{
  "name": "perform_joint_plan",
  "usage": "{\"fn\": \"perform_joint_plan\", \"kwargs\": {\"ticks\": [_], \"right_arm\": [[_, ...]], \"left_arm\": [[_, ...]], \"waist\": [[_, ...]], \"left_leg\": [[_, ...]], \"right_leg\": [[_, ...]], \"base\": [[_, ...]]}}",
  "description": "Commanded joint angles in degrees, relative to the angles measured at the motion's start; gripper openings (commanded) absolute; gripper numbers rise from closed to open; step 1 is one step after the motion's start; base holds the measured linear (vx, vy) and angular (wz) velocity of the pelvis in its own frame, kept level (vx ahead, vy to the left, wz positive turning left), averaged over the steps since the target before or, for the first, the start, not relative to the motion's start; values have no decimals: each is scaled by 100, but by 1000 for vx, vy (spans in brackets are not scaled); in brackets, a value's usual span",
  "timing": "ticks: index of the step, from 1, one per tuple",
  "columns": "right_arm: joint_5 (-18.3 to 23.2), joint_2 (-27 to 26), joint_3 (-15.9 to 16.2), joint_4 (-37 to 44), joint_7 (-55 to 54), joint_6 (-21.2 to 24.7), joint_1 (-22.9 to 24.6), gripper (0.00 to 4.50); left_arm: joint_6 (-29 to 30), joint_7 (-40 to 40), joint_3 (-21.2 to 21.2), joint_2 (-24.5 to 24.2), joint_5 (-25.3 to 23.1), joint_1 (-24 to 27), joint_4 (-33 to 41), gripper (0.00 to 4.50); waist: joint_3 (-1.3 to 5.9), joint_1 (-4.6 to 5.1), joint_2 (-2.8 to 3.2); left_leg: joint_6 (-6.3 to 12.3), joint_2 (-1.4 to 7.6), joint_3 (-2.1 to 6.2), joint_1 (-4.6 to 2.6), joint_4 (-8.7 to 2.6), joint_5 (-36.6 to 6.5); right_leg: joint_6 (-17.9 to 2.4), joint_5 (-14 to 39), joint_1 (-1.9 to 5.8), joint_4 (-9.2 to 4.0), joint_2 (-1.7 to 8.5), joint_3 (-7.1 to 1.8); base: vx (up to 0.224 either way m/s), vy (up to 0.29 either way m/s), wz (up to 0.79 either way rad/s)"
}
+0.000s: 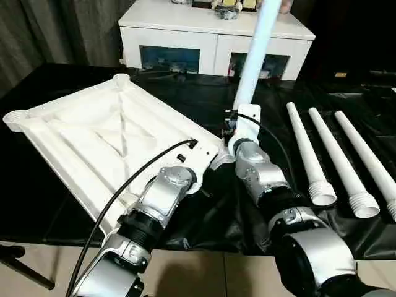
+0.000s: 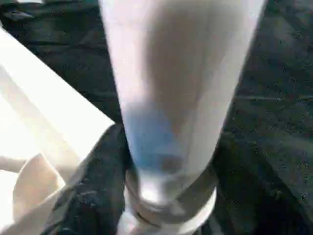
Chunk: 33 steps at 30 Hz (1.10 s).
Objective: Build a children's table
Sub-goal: Rotate leg to tighten
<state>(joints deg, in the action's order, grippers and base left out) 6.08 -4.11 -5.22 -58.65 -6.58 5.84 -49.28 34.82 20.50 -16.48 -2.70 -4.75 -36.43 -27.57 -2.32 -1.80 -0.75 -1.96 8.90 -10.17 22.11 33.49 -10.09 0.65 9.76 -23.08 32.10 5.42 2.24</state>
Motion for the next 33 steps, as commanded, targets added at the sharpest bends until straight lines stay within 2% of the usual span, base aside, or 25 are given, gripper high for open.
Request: {"fn": "perform_joint_plan", "kwargs": {"ticks": [1, 3, 4, 6, 9, 10, 11, 12, 13, 14, 15, 16, 17, 18, 21, 23, 26, 27, 28, 29, 30, 33], "right_arm": [[3, 24, -5, -255, 46, 242, 138, 300], [-20, 45, 23, -219, 81, 255, 130, 302], [-20, 45, 23, -219, 81, 255, 130, 323], [-44, 79, 41, -95, 207, 266, 131, 343], [-13, 141, 89, 232, 571, 346, 198, 343], [19, 150, 97, 318, 675, 373, 224, 343], [42, 177, 137, 495, 827, 429, 285, 343], [38, 215, 195, 671, 951, 485, 354, 343], [29, 260, 260, 854, 1074, 552, 432, 343], [19, 322, 337, 1065, 1222, 661, 526, 343], [19, 322, 337, 1065, 1222, 661, 526, 343], [17, 340, 358, 1118, 1261, 689, 553, 343], [21, 570, 559, 1732, 1669, 977, 856, 343], [23, 599, 580, 1806, 1715, 1009, 893, 343], [150, 1177, 861, 2936, 2523, 1574, 1435, 343], [203, 1322, 914, 3156, 2732, 1699, 1534, 343], [370, 2114, 1252, 4008, 3972, 1941, 1960, 343], [419, 2289, 1314, 4158, 4260, 1929, 2047, 343], [508, 2555, 1391, 4379, 4732, 1812, 2193, 343], [555, 2692, 1429, 4496, 4977, 1745, 2269, 343], [613, 2863, 1485, 4625, 5298, 1646, 2360, 343], [678, 3122, 1589, 4908, 5720, 1612, 2525, 343]], "left_arm": [[-126, -171, 146, -68, -118, -150, 127, 0], [-126, -162, 139, -74, -120, -145, 134, 0], [-126, -162, 139, -74, -120, -145, 134, 0], [-131, -148, 132, -89, -118, -137, 147, 0], [-149, -111, 114, -139, -103, -120, 170, 0], [-155, -98, 109, -152, -101, -116, 173, 0], [-172, -63, 105, -178, -93, -105, 181, 0], [-188, -22, 105, -202, -82, -94, 186, 0], [-227, 36, 97, -231, -68, -82, 186, 0], [-291, 122, 84, -268, -55, -66, 190, 0], [-291, 122, 84, -268, -55, -66, 190, 0], [-298, 139, 80, -278, -53, -60, 197, 0], [-373, 329, 45, -403, -33, 16, 270, 0], [-381, 352, 41, -419, -30, 25, 278, 0], [-517, 772, -26, -729, 46, 266, 515, 0], [-596, 882, -52, -809, 59, 326, 567, 0], [-915, 1448, -157, -1182, 172, 589, 800, 0], [-953, 1564, -163, -1255, 206, 645, 856, 0], [-1215, 1896, -209, -1396, 295, 757, 981, 0], [-1361, 2078, -236, -1471, 343, 817, 1048, 0], [-1522, 2328, -278, -1574, 412, 900, 1164, 0], [-1628, 2785, -347, -1754, 573, 1060, 1460, 0]], "waist": [[280, 3, 41], [286, 0, 32], [301, -5, 22], [319, -23, 21], [349, -34, 37], [372, -49, 33], [400, -62, 62], [411, -68, 51], [432, -83, 28], [423, -95, 30], [415, -102, 24], [406, -99, 18], [383, -122, 32], [366, -129, 26], [351, -176, 59], [336, -155, 34], [301, -158, 53], [298, -174, 67], [292, -185, 52], [296, -188, 50], [300, -207, 73], [311, -216, 76]], "left_leg": [[-327, 347, 162, -174, -583, -2860], [-318, 340, 158, -169, -573, -2842], [-299, 341, 156, -153, -564, -2708], [-232, 345, 138, -132, -558, -2395], [-116, 345, 114, -99, -532, -1875], [-33, 344, 104, -79, -505, -1494], [79, 334, 91, -91, -460, -1033], [157, 328, 77, -97, -436, -816], [354, 309, 73, -70, -387, -333], [521, 310, 56, -73, -368, -125], [588, 308, 51, -70, -368, -147], [631, 325, 43, -76, -374, -299], [618, 340, 37, -88, -392, -521], [599, 342, 44, -85, -401, -593], [388, 380, 64, -120, -440, -956], [276, 373, 67, -107, -458, -1081], [133, 374, 70, -115, -478, -1545], [135, 378, 73, -118, -477, -1634], [154, 387, 68, -122, -469, -1645], [167, 387, 70, -105, -469, -1622], [193, 386, 67, -119, -457, -1549], [296, 397, 56, -107, -434, -1313]], "right_leg": [[-730, 1815, 53, -371, 280, -148], [-733, 1940, 56, -380, 285, -150], [-740, 1879, 73, -370, 294, -154], [-789, 1591, 99, -342, 288, -155], [-981, 931, 157, -271, 268, -147], [-1074, 474, 204, -219, 273, -145], [-1215, -99, 220, -150, 261, -134], [-1285, -376, 229, -131, 256, -128], [-1395, -920, 275, -68, 243, -119], [-1506, -1105, 259, -59, 252, -117], [-1538, -1057, 264, -69, 255, -115], [-1591, -795, 260, -85, 274, -121], [-1562, -420, 260, -132, 276, -121], [-1510, -269, 267, -149, 263, -121], [-1354, 252, 267, -186, 254, -126], [-1322, 472, 256, -193, 249, -136], [-1147, 1176, 230, -262, 266, -164], [-1114, 1242, 239, -267, 259, -161], [-1080, 1307, 218, -276, 278, -176], [-1071, 1294, 234, -268, 279, -177], [-1095, 1248, 210, -259, 276, -178], [-1235, 942, 219, -208, 273, -175]], "base": [[0, 0, 0], [0, 0, 0], [0, 0, 0], [0, 0, 0], [17, -6, 0], [52, -13, -1], [52, -13, -1], [0, 0, 0], [0, 0, 0], [0, 0, 0], [0, 0, 0], [0, 0, 0], [0, 0, 0], [0, 0, 0], [0, 0, 0], [0, 0, 0], [0, 0, 0], [0, 0, 0], [0, 0, 0], [0, 0, 0], [0, 0, 0], [0, 0, 0]]}}
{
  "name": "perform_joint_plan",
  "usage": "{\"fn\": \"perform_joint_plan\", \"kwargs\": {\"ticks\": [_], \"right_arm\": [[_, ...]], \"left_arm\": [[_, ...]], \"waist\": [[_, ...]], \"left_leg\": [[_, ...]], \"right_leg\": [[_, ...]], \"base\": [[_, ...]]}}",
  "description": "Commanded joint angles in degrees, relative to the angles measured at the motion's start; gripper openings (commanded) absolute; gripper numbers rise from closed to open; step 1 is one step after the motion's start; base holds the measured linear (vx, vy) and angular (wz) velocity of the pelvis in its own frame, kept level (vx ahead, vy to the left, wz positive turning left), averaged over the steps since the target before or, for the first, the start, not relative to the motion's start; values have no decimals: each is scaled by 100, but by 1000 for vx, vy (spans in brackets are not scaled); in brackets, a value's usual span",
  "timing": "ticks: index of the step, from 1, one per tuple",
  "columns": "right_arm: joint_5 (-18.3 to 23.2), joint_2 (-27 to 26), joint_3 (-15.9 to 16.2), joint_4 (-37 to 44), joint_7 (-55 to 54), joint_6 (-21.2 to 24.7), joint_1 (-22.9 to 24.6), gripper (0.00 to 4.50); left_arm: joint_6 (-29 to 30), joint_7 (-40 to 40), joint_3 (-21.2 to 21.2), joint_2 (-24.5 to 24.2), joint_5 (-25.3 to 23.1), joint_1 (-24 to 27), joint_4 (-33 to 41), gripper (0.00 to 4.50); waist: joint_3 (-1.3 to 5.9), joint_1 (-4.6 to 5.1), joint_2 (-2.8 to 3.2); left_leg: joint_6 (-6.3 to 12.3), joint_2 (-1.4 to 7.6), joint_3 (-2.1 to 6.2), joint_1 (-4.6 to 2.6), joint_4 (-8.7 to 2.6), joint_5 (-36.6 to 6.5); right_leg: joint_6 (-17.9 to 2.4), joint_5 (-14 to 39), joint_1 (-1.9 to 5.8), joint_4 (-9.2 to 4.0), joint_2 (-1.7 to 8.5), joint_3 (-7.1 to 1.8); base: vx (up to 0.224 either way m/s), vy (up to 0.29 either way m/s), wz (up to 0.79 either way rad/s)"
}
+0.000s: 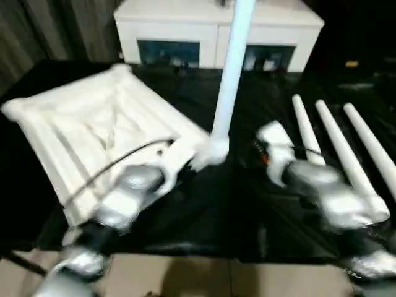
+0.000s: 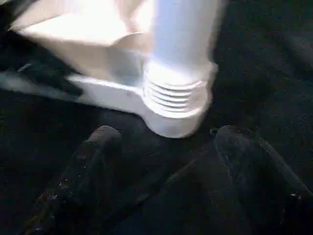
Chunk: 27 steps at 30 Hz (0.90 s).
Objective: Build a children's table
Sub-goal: Rotate leg to tighten
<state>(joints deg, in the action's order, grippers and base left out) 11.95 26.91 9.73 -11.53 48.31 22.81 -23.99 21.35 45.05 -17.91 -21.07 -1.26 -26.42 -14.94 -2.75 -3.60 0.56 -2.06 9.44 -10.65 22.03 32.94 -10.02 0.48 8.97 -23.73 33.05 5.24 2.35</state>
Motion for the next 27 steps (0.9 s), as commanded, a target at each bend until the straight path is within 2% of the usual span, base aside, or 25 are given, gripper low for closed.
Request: {"fn": "perform_joint_plan", "kwargs": {"ticks": [1, 2, 4, 5, 7, 10, 15, 17, 19, 24, 27], "right_arm": [[98, 188, 173, 326, 531, -161, 95, 343], [88, 243, 205, 345, 637, -211, 125, 343], [86, 372, 293, 399, 869, -276, 181, 343], [72, 416, 351, 412, 967, -328, 194, 343], [58, 431, 398, 416, 1035, -374, 195, 343], [0, 420, 477, 346, 1138, -486, 166, 343], [-142, 412, 574, 207, 1240, -652, 133, 343], [-154, 309, 550, 50, 1224, -776, 65, 343], [-212, 227, 549, -106, 1138, -888, -9, 343], [-409, 59, 496, -524, 804, -1034, -187, 343], [-298, -5, 424, -576, 902, -1034, -192, 343]], "left_arm": [[-325, 676, -263, -58, 361, 179, 431, 0], [-338, 801, -289, -113, 407, 220, 516, 0], [-376, 994, -309, -196, 478, 293, 655, 0], [-402, 1066, -301, -216, 522, 321, 707, 0], [-430, 1123, -294, -228, 558, 343, 747, 0], [-488, 1190, -294, -250, 571, 369, 775, 0], [-512, 1238, -284, -268, 532, 387, 797, 0], [-517, 1300, -265, -284, 525, 407, 824, 0], [-532, 1328, -264, -287, 521, 408, 816, 0], [-546, 1334, -272, -280, 511, 401, 801, 0], [-544, 1333, -265, -270, 510, 410, 807, 0]], "waist": [[355, -26, -41], [361, -38, -58], [360, -76, -37], [353, -91, -73], [350, -113, -56], [357, -120, -65], [378, -129, -75], [386, -128, -56], [382, -113, -65], [362, -106, -77], [368, -121, -61]], "left_leg": [[330, 344, 94, -116, -378, -1289], [340, 348, 92, -121, -369, -1310], [360, 368, 83, -139, -369, -1261], [365, 363, 68, -131, -368, -1270], [335, 358, 66, -134, -370, -1314], [279, 353, 61, -136, -358, -1353], [333, 347, 52, -127, -326, -1126], [388, 343, 49, -124, -311, -1046], [389, 340, 48, -117, -307, -1082], [250, 343, 49, -136, -317, -1360], [212, 344, 57, -137, -320, -1388]], "right_leg": [[-1298, 1004, 260, -300, 282, -183], [-1321, 1009, 262, -299, 284, -180], [-1350, 971, 254, -280, 280, -184], [-1357, 978, 254, -280, 271, -187], [-1324, 1124, 250, -282, 284, -191], [-1264, 1247, 246, -286, 289, -194], [-1287, 995, 262, -250, 282, -188], [-1347, 881, 263, -234, 283, -183], [-1376, 919, 257, -234, 279, -179], [-1287, 1376, 235, -270, 274, -188], [-1240, 1363, 232, -256, 270, -190]], "base": [[0, 0, 0], [0, 0, 0], [0, 0, 0], [0, 0, 0], [0, 0, 0], [0, 0, 0], [0, 0, 0], [0, 0, 0], [0, 0, 0], [0, 0, 0], [0, 0, 0]]}}
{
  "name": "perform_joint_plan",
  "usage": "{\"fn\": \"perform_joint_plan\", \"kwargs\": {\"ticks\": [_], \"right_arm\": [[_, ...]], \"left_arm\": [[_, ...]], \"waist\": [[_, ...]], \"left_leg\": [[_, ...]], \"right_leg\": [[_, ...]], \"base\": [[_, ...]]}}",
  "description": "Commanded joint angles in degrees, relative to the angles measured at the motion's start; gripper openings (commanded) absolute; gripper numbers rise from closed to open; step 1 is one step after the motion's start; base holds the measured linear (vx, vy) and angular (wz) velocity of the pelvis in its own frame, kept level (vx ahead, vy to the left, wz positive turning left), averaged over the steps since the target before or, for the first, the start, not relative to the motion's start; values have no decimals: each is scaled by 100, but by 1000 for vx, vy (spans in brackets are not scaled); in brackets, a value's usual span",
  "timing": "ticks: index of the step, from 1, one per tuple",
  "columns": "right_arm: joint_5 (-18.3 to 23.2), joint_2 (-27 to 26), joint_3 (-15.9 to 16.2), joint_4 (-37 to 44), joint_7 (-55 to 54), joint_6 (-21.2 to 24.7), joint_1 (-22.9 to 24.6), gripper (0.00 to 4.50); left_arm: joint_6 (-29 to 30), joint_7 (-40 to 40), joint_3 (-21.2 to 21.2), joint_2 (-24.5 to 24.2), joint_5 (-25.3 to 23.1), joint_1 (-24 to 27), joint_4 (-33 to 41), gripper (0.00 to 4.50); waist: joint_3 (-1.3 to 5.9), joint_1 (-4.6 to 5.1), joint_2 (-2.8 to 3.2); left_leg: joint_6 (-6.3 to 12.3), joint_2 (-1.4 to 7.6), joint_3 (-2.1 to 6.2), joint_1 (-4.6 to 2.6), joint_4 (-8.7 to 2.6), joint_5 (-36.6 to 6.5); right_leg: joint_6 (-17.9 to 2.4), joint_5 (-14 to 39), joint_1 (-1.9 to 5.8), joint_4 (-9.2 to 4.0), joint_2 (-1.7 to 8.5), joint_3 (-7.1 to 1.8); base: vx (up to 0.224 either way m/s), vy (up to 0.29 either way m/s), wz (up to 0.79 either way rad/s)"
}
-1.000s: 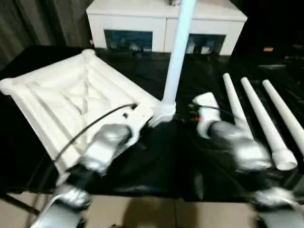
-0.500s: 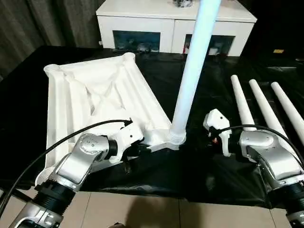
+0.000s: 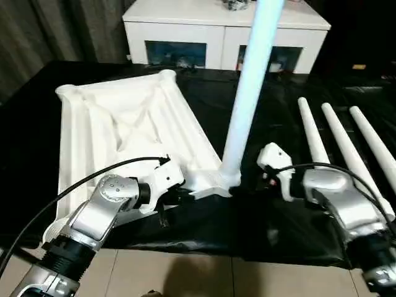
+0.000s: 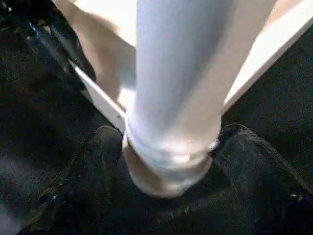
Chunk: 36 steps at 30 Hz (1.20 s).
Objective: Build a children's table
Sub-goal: Rotate leg to tighten
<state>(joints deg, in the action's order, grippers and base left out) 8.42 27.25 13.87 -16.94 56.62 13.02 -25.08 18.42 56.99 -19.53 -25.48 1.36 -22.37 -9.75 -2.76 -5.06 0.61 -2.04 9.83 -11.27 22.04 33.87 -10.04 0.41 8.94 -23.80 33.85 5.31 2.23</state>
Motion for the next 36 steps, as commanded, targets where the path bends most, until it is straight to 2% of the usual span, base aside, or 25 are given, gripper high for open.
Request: {"fn": "perform_joint_plan", "kwargs": {"ticks": [1, 13, 15, 20, 29, 33, 34, 36], "right_arm": [[83, -52, 3, -49, 126, -65, -83, 343], [99, -262, 7, -393, 261, -192, -170, 343], [102, -289, -4, -419, 271, -197, -183, 315], [99, -420, 20, -563, 333, -309, -226, 281], [-54, -472, 96, -756, 378, -516, -241, 272], [-35, -615, -25, -787, 122, -492, -203, 272], [-53, -700, -86, -838, -98, -475, -200, 272], [-135, -909, -216, -998, -661, -454, -201, 272]], "left_arm": [[-252, 142, -100, 173, 245, 8, 290, 0], [-257, 179, -77, 183, 210, 33, 293, 0], [-256, 180, -76, 185, 209, 32, 292, 0], [-261, 185, -84, 188, 196, 23, 278, 0], [-259, 165, -75, 195, 188, 36, 280, 0], [-204, -10, -22, 237, 130, 38, 212, 0], [-149, -156, 1, 279, 68, 18, 131, 0], [-104, -577, 96, 441, -67, -61, -147, 0]], "waist": [[370, 17, -69], [387, 18, -68], [388, 15, -49], [389, 20, -59], [393, 21, -63], [388, 23, -62], [384, 29, -48], [368, 63, -64]], "left_leg": [[211, 303, 114, -142, -407, -1392], [257, 294, 115, -125, -387, -1276], [266, 292, 114, -130, -383, -1265], [264, 293, 113, -125, -381, -1291], [273, 292, 113, -128, -378, -1261], [281, 293, 112, -130, -379, -1270], [256, 292, 117, -126, -383, -1297], [173, 288, 120, -122, -398, -1410]], "right_leg": [[-1239, 1334, 236, -335, 260, -180], [-1300, 1183, 252, -306, 259, -172], [-1315, 1161, 249, -302, 257, -172], [-1328, 1176, 254, -302, 261, -169], [-1339, 1140, 255, -291, 254, -167], [-1332, 1189, 251, -298, 257, -169], [-1327, 1236, 248, -302, 261, -171], [-1275, 1407, 241, -324, 254, -169]], "base": [[0, 0, 0], [0, 0, 0], [0, 0, 0], [0, 0, 0], [0, 0, 0], [0, 0, 0], [0, 0, 0], [0, 0, 0]]}}
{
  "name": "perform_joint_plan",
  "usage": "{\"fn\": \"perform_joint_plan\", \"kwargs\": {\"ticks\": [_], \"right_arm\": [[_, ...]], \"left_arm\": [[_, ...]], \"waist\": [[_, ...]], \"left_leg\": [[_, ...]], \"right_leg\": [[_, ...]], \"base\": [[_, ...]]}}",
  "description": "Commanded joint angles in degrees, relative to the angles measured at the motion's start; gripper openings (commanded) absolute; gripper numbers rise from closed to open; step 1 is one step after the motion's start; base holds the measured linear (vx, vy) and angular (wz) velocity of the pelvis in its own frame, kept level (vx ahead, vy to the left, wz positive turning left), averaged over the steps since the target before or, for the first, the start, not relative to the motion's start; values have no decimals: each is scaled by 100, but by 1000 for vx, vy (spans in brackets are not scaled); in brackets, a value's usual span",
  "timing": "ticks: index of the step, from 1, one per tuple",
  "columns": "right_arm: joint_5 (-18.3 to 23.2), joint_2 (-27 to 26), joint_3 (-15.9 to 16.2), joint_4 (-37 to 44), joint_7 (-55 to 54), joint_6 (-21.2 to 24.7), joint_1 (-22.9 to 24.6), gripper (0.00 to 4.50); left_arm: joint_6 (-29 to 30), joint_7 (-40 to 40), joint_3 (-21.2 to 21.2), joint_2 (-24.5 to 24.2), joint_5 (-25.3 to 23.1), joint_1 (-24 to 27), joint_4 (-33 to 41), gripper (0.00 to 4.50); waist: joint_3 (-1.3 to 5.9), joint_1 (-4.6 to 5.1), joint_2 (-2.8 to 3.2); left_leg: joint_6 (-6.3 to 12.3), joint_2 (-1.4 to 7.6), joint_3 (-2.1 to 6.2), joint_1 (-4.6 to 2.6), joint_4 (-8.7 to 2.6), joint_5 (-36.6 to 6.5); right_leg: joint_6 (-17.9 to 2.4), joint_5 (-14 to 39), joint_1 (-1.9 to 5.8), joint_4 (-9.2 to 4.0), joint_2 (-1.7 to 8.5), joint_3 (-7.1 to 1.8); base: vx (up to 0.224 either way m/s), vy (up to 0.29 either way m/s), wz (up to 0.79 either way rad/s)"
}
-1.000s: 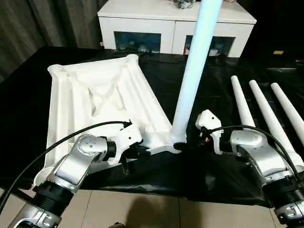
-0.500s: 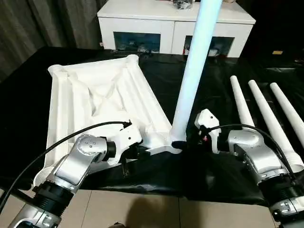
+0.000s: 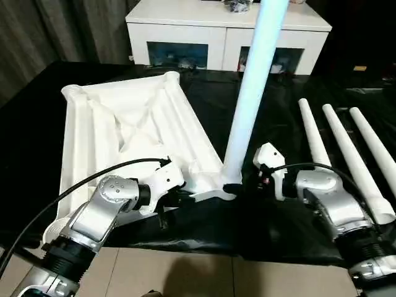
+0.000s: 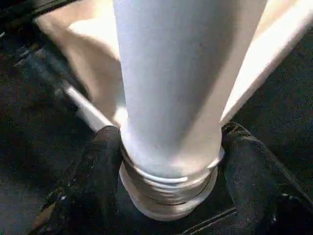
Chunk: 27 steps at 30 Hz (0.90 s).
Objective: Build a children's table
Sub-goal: Rotate leg to tighten
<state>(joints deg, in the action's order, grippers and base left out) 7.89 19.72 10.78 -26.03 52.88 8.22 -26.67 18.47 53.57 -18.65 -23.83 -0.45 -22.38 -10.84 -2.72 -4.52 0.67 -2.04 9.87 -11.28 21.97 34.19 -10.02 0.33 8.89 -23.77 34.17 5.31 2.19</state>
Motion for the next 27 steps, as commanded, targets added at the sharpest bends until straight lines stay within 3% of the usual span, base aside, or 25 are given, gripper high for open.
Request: {"fn": "perform_joint_plan", "kwargs": {"ticks": [1, 5, 8, 12, 18, 19, 22, 27], "right_arm": [[-27, -473, -126, -260, -893, 184, -32, 272], [25, -879, -391, -461, -1688, 403, -44, 272], [-211, -1431, -613, -888, -3057, 395, -147, 272], [-429, -2080, -928, -1601, -4689, 395, -507, 272], [-405, -2305, -907, -1729, -4681, 176, -715, 272], [-429, -2301, -890, -1699, -4649, 124, -714, 307], [-501, -2237, -901, -1652, -4569, -30, -741, 344], [-407, -1856, -855, -1329, -3997, 26, -689, 361]], "left_arm": [[34, -616, 144, 527, 114, -161, -304, 0], [192, -1023, 230, 811, 73, -297, -550, 0], [508, -1833, 327, 1295, -128, -569, -906, 0], [752, -2803, 405, 1891, -469, -910, -1370, 0], [648, -3017, 319, 2019, -604, -981, -1469, 0], [632, -2997, 311, 2013, -595, -973, -1455, 0], [536, -2825, 290, 1906, -610, -882, -1312, 0], [435, -2279, 249, 1518, -530, -613, -977, 0]], "waist": [[360, 34, -70], [356, 73, -64], [368, 128, -19], [379, 168, -13], [395, 153, -18], [396, 152, -18], [392, 150, -46], [390, 177, -40]], "left_leg": [[111, 271, 121, -120, -435, -1493], [-14, 260, 145, -140, -452, -1770], [-98, 251, 157, -127, -465, -1815], [-161, 234, 159, -147, -460, -1916], [-41, 229, 161, -116, -467, -1951], [-20, 231, 157, -108, -466, -1901], [25, 233, 149, -98, -469, -1844], [59, 242, 161, -68, -475, -1841]], "right_leg": [[-1216, 1589, 229, -369, 255, -168], [-998, 2152, 207, -437, 271, -162], [-929, 2207, 186, -446, 266, -158], [-882, 2277, 169, -477, 267, -150], [-758, 2004, 190, -477, 257, -136], [-771, 1930, 190, -470, 255, -136], [-799, 1898, 198, -465, 255, -136], [-783, 1980, 207, -459, 266, -132]], "base": [[0, 0, 0], [0, 0, 0], [0, 0, 0], [0, 0, 0], [0, 0, 0], [0, 0, 0], [0, 0, 0], [0, 0, 0]]}}
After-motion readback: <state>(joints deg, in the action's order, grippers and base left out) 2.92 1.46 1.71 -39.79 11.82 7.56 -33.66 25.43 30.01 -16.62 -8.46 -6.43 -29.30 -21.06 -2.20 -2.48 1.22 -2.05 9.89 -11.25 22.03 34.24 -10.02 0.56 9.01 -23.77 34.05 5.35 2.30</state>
